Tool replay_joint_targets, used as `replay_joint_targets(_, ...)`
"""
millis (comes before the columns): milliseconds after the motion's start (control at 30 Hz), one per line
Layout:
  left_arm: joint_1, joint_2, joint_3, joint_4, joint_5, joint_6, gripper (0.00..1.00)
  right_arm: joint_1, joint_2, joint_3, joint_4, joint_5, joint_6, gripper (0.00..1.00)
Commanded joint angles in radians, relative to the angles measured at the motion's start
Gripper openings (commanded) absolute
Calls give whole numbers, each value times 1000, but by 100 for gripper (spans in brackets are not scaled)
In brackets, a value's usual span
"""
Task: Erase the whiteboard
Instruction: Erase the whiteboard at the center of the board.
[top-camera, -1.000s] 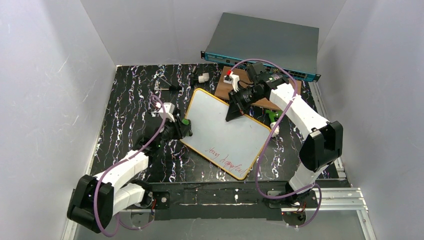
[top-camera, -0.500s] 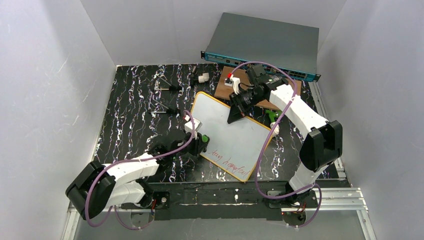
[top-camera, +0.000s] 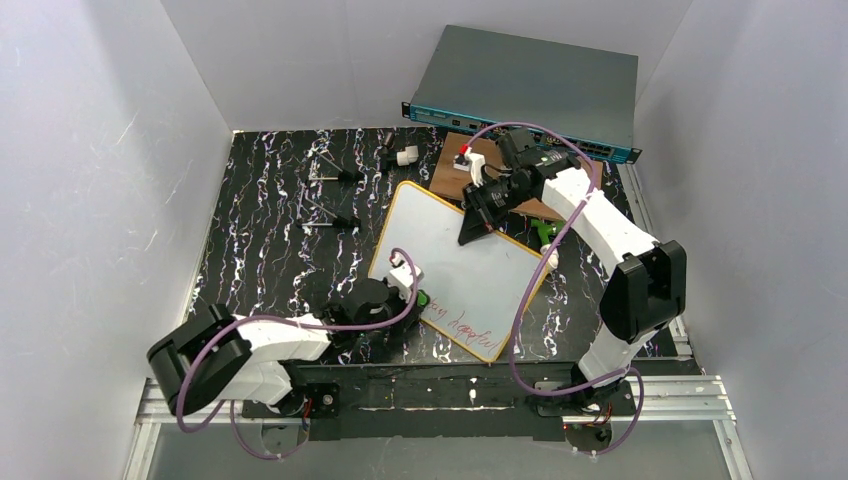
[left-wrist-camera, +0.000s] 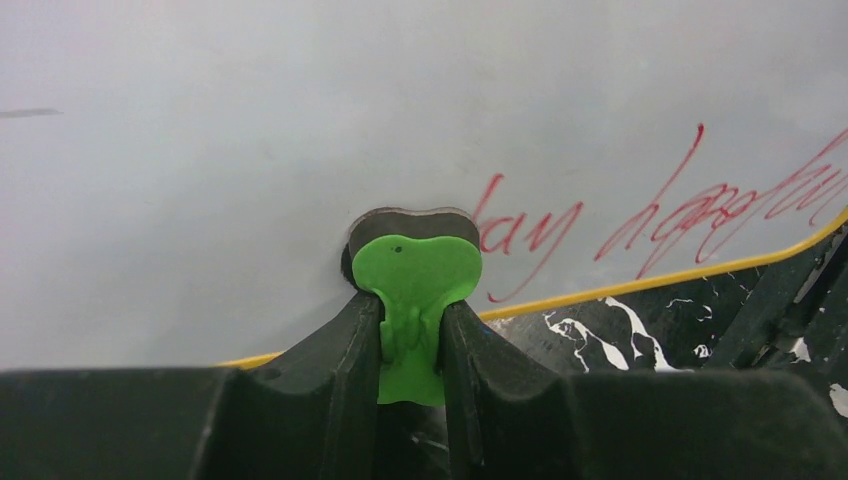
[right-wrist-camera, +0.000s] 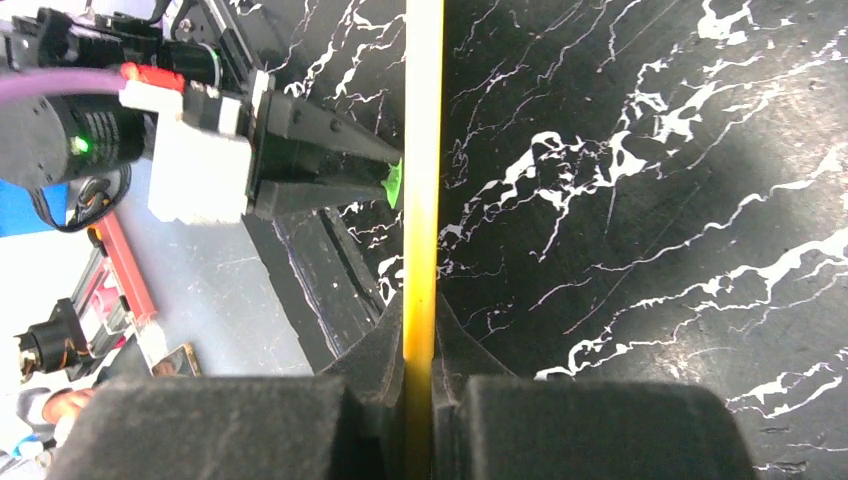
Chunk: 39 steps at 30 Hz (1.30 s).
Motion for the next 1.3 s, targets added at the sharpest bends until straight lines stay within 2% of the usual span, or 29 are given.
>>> replay_joint_targets(0,-49,116,68,60,-31,38,0,-9,-40,19,60,-99,0,1)
replay_joint_targets(100,-98,204,120,115,-33,33,0,-10,-46,13,65,-101,3,1)
replay_joint_targets(233,-218,319,246,140,-89,45,0,-11,-50,6,73,-109,8,1)
replay_joint_targets(367,-275,393,359,104,-164,11,0,-13,-52,-3,79,-115,12,1)
replay_joint_targets(467,-279,416,417,44,-228,-22,0,-13,-51,-2,80,-121,16,1)
replay_joint_targets(567,-261,404,363,89,-375,-34,0,-13,-59,-7,84,-123,18,1)
replay_joint_targets(667,-142,353,250,150,-419,-92,0,-13,-68,-18,91,-127,23,1)
replay_joint_targets(800,21,297,97,282,-398,-77,0,-13,-66,-22,95,-140,32,1)
replay_joint_targets(933,112,301,60,369,-315,-13,0,-13,-60,-25,98,-144,39,1)
replay_joint_targets(1167,121,343,139,383,-70,24,0,-13,-53,-34,109,-145,50,1)
replay_joint_targets(1267,63,353,203,353,-28,18,0,-13,-47,-36,114,-148,55,1)
